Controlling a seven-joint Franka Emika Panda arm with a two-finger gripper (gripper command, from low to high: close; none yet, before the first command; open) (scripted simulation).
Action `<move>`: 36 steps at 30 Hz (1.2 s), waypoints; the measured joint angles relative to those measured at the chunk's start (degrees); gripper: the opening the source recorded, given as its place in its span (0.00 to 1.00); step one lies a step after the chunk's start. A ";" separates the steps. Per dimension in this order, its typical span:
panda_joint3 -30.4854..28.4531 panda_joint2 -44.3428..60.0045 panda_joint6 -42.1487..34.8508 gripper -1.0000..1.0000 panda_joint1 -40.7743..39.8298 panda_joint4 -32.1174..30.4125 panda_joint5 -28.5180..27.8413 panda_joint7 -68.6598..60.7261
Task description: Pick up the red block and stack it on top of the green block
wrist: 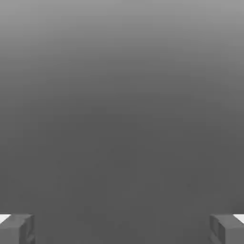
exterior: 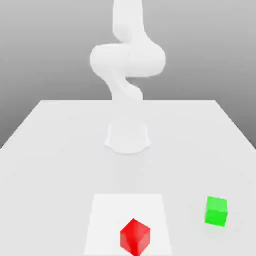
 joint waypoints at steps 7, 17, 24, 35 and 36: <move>-6.18 14.97 5.36 0.50 7.07 -2.58 4.13 -15.71; -9.40 35.83 12.82 0.50 11.86 -6.16 9.40 -37.25; -9.30 49.29 18.63 0.50 12.02 -8.90 6.50 -47.64; -5.88 62.55 28.38 0.00 9.30 -7.93 8.94 -52.68; -5.88 62.55 28.33 0.00 9.30 -7.93 8.93 -52.67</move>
